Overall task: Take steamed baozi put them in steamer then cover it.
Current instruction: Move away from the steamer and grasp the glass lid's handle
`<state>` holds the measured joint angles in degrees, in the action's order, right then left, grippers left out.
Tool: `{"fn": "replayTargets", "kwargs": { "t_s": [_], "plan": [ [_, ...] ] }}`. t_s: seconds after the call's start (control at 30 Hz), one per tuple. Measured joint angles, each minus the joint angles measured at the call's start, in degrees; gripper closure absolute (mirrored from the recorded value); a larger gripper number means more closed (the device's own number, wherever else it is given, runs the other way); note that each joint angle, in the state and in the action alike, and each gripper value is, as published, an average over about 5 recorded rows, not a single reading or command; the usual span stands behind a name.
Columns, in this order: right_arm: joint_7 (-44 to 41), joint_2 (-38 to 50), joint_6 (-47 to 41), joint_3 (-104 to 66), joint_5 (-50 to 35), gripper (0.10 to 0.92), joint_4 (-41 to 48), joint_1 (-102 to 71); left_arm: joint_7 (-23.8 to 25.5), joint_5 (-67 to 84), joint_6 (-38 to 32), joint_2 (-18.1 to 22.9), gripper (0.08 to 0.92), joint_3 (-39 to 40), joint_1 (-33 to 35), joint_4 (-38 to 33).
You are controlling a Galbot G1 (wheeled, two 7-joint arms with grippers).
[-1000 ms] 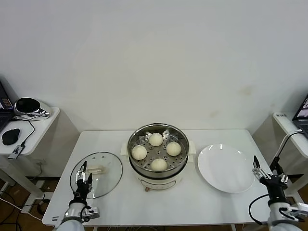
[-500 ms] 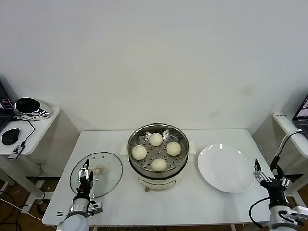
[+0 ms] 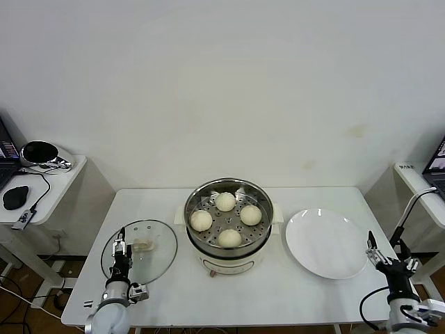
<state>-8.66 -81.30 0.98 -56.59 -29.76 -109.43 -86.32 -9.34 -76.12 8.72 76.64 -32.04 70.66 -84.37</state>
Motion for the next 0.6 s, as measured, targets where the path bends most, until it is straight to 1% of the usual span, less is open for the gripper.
{"fn": "replayTargets", "kwargs": {
  "t_s": [0.6],
  "plan": [
    [0.0,-0.3,0.6,0.2,0.5,0.203,0.2,-0.5,0.1,0.8,1.4,0.6,0.177,0.7,-2.6,2.2]
  ]
}}
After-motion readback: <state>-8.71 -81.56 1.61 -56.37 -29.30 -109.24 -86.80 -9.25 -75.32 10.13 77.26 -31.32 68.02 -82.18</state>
